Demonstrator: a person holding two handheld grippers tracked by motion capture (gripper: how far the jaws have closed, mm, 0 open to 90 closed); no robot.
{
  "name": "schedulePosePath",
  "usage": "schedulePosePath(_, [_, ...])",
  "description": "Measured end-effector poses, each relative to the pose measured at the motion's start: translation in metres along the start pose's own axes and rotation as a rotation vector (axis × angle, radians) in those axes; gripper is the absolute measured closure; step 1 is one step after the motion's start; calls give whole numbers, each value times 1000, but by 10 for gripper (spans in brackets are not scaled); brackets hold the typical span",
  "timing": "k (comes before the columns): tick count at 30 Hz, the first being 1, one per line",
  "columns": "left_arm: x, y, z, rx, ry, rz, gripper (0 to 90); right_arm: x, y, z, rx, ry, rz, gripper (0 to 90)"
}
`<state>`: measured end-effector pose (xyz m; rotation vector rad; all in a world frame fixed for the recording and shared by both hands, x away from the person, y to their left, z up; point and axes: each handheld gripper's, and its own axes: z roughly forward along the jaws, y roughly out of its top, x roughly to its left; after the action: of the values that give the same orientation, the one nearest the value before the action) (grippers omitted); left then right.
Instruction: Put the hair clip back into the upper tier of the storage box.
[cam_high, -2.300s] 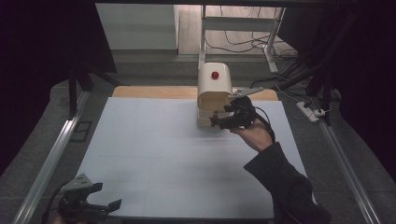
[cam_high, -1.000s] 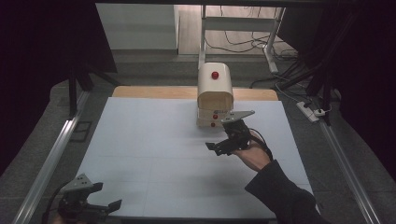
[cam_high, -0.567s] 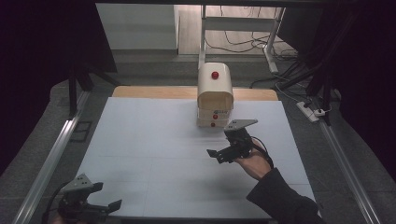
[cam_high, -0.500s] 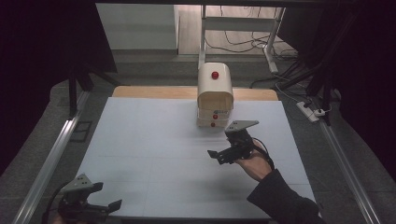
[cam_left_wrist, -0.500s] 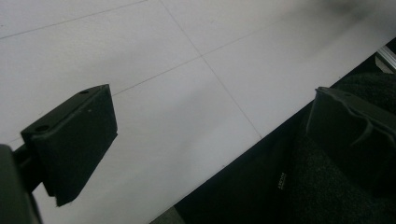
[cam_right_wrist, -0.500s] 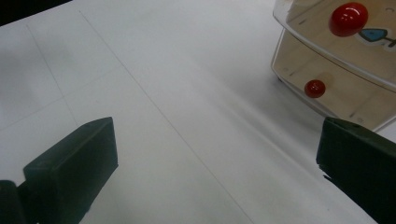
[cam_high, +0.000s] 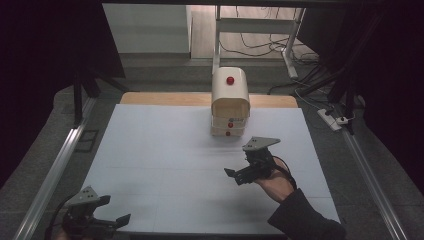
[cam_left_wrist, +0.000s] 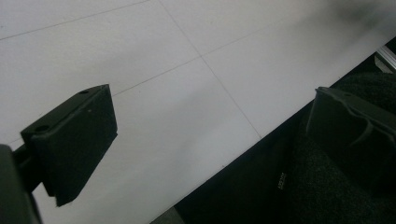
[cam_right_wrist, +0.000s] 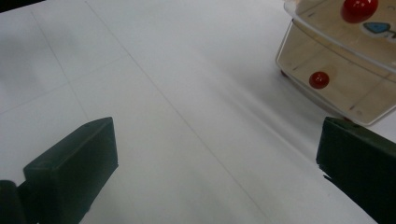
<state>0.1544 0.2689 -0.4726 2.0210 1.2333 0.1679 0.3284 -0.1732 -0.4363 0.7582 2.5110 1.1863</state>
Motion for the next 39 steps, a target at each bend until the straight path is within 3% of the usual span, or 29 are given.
schedulePosePath(20, [0,0,0,2,-1,1,17,2,-34,-20,17,-36,15,0])
schedulePosePath(39, [0,0,0,4,1,1,17,-1,-60,-43,54,-31,81,0])
